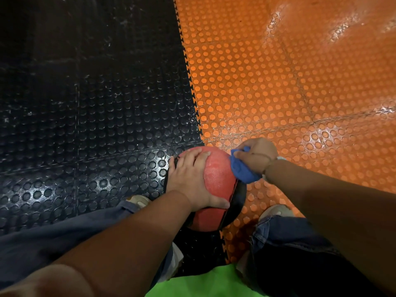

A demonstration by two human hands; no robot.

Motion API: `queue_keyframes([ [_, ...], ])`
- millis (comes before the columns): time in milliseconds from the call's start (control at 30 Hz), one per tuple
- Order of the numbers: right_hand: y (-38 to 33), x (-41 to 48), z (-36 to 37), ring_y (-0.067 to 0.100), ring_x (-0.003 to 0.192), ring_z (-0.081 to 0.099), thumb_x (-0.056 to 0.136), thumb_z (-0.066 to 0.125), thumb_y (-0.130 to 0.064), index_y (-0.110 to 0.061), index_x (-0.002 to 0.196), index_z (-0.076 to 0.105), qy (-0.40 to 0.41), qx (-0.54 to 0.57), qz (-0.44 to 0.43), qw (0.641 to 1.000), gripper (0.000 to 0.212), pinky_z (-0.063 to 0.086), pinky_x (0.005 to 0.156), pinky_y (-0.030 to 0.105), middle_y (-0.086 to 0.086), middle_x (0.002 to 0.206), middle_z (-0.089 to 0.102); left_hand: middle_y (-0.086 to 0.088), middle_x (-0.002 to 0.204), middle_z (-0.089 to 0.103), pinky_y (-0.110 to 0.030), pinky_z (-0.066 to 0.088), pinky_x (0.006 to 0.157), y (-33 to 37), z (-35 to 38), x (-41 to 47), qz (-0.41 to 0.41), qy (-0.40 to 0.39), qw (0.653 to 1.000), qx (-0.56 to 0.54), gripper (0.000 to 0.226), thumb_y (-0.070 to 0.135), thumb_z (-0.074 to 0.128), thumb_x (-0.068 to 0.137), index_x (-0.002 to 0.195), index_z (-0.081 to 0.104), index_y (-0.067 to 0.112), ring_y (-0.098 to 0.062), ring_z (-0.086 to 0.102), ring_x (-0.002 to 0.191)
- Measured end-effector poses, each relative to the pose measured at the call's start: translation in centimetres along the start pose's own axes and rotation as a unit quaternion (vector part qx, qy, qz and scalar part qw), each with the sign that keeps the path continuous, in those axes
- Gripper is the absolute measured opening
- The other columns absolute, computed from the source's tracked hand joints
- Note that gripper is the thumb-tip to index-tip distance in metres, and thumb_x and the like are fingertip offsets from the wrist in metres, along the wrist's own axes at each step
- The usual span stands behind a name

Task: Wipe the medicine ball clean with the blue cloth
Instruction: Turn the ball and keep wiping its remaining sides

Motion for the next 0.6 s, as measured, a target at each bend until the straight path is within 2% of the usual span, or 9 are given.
queue_keyframes([
  [100, 0.0, -0.2, 1.0, 0.022, 0.087, 0.059, 0.086, 0.063, -0.022, -0.013, 0.091, 0.071, -0.016, -0.033, -0.024, 0.999, 0.013, 0.039, 0.069, 0.022, 0.006, 0.088, 0.065, 0.012, 0.153, 0.006, -0.048, -0.011, 0.117, -0.6, 0.2, -0.4, 0.005, 0.002, 1.000, 0.012, 0.135, 0.083, 0.069, 0.039, 0.148, 0.008, 0.034, -0.014, 0.004, 0.144],
  [200, -0.8, -2.8, 1.0, 0.014, 0.082, 0.060, 0.083, 0.068, -0.018, -0.013, 0.084, 0.071, -0.079, 0.025, -0.091, 0.992, 0.006, 0.044, 0.073, 0.024, 0.003, 0.088, 0.068, 0.012, 0.153, 0.006, -0.050, -0.008, 0.117, -0.9, 0.4, -0.6, 0.007, -0.006, 1.000, 0.019, 0.134, 0.083, 0.069, 0.039, 0.148, 0.008, 0.034, -0.013, 0.004, 0.144],
  [267, -0.6, -2.7, 0.6, 0.017, 0.087, 0.064, 0.082, 0.069, -0.015, -0.009, 0.087, 0.073, -0.113, 0.020, -0.113, 0.987, 0.008, 0.051, 0.080, 0.032, 0.006, 0.093, 0.071, 0.011, 0.153, 0.007, -0.050, -0.007, 0.117, -0.4, 0.5, -0.6, 0.010, -0.001, 1.000, 0.016, 0.133, 0.082, 0.070, 0.040, 0.148, 0.009, 0.034, -0.013, 0.004, 0.144],
  [333, 0.2, -1.0, 0.0, 0.026, 0.090, 0.064, 0.082, 0.069, -0.017, -0.006, 0.089, 0.073, -0.082, -0.019, -0.075, 0.994, 0.014, 0.052, 0.079, 0.037, 0.012, 0.094, 0.071, 0.011, 0.152, 0.008, -0.049, -0.008, 0.117, 0.1, 0.5, -0.6, 0.014, 0.002, 1.000, 0.013, 0.131, 0.081, 0.070, 0.041, 0.148, 0.010, 0.034, -0.014, 0.003, 0.143],
  [433, 0.7, 0.5, 0.2, 0.030, 0.086, 0.062, 0.085, 0.063, -0.020, -0.004, 0.091, 0.071, -0.030, -0.099, -0.017, 0.994, 0.019, 0.044, 0.062, 0.028, 0.014, 0.087, 0.068, 0.011, 0.152, 0.009, -0.048, -0.011, 0.117, 0.1, 0.3, -0.5, 0.024, 0.000, 1.000, 0.020, 0.131, 0.082, 0.070, 0.041, 0.148, 0.011, 0.034, -0.013, 0.003, 0.143],
  [500, -0.2, -0.4, 0.8, 0.027, 0.082, 0.059, 0.088, 0.058, -0.022, -0.009, 0.090, 0.069, -0.032, -0.169, -0.061, 0.983, 0.017, 0.037, 0.058, 0.021, 0.009, 0.081, 0.063, 0.011, 0.152, 0.009, -0.047, -0.012, 0.116, -0.1, 0.2, -0.4, 0.029, -0.001, 0.999, 0.032, 0.132, 0.083, 0.069, 0.040, 0.148, 0.011, 0.034, -0.013, 0.004, 0.144],
  [600, -1.2, -2.5, 1.0, 0.022, 0.090, 0.061, 0.090, 0.057, -0.024, -0.019, 0.097, 0.071, -0.050, -0.175, -0.150, 0.972, 0.017, 0.047, 0.073, 0.025, 0.004, 0.096, 0.067, 0.010, 0.153, 0.008, -0.047, -0.013, 0.116, -0.2, 0.4, -0.6, 0.027, -0.001, 0.999, 0.035, 0.133, 0.084, 0.068, 0.040, 0.148, 0.010, 0.034, -0.014, 0.003, 0.144],
])
Point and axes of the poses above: each hand's wrist, its own x-axis towards the middle knuckle, its own z-axis out of the palm, y = z × x, the point moved 3 cm from there along x, towards the middle knuckle
